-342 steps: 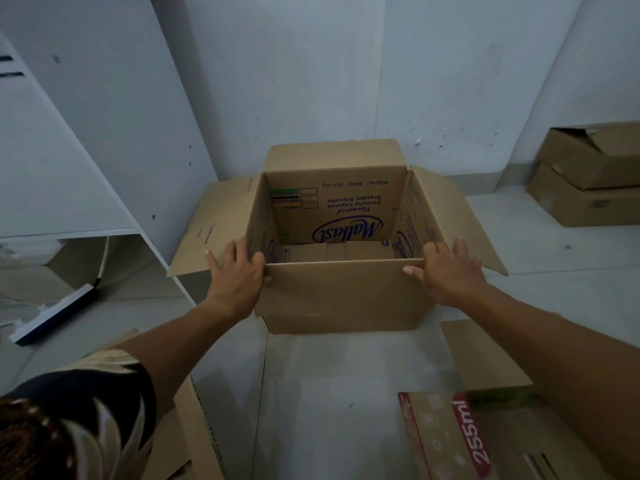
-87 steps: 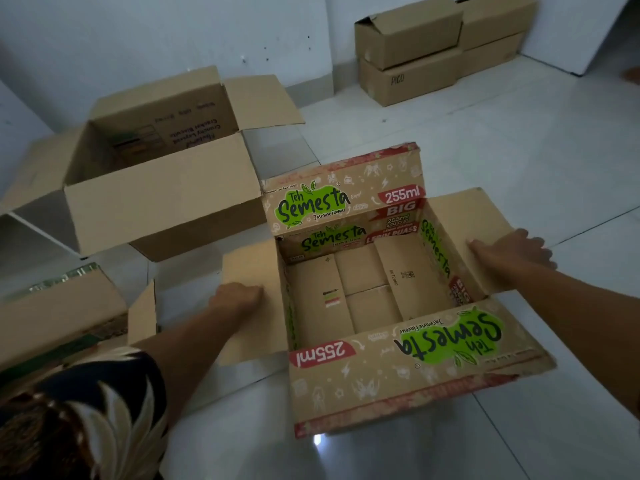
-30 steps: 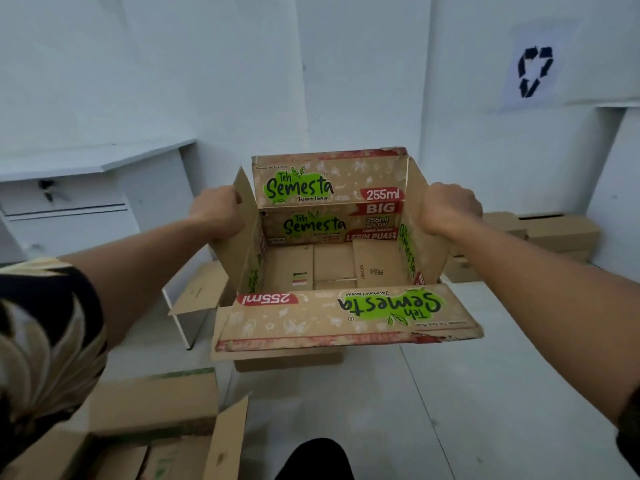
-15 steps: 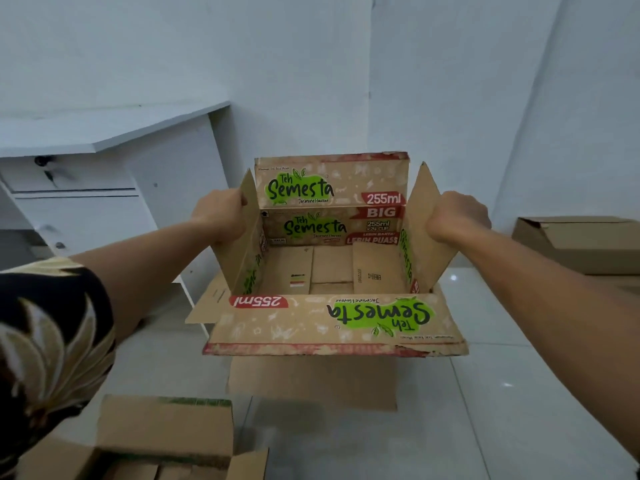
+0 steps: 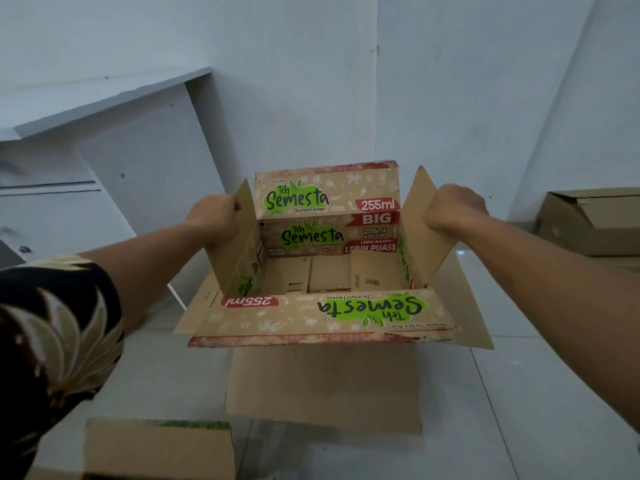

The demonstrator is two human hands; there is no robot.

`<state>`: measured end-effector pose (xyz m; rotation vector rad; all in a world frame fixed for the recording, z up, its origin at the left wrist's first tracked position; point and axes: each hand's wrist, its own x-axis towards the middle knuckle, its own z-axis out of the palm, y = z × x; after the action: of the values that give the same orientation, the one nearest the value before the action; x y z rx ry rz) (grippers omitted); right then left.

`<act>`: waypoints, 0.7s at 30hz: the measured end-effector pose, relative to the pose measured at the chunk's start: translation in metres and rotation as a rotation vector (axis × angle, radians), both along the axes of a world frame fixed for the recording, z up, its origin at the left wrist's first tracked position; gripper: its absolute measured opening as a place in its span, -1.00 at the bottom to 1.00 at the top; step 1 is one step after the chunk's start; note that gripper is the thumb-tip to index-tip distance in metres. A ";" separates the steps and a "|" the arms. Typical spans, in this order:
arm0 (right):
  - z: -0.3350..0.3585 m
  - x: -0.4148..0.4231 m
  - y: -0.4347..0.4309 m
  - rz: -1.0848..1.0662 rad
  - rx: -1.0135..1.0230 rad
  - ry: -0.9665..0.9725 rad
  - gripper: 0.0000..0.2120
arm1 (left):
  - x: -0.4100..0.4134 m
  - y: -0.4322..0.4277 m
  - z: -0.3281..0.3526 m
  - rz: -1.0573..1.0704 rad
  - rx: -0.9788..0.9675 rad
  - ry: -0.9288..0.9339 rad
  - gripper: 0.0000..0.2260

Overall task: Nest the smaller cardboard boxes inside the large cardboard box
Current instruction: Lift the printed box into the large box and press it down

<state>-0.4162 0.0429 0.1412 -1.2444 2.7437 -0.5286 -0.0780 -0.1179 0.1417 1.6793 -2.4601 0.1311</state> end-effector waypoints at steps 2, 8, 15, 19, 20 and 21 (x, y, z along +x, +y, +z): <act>0.001 0.001 -0.008 0.009 0.001 0.008 -0.82 | -0.001 -0.011 0.007 0.006 -0.010 0.003 -0.59; -0.029 0.008 -0.021 -0.006 -0.009 -0.032 -0.76 | -0.002 -0.021 -0.012 0.017 0.013 0.049 -0.58; -0.096 0.008 -0.018 -0.010 0.048 -0.026 -0.78 | -0.001 -0.017 -0.092 0.014 0.133 0.039 -0.61; -0.130 0.014 -0.024 0.039 0.074 -0.037 -0.91 | -0.004 -0.018 -0.124 -0.012 0.143 0.012 -0.67; -0.137 0.015 -0.027 0.045 0.083 -0.029 -0.90 | -0.006 -0.019 -0.130 -0.015 0.165 0.002 -0.68; -0.143 0.016 -0.029 0.053 0.095 -0.013 -0.90 | -0.007 -0.020 -0.137 -0.012 0.197 -0.002 -0.65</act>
<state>-0.4001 0.0136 -0.0022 -1.2818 2.6825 -0.3946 -0.0849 -0.1375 0.0049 1.7386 -2.5572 -0.1153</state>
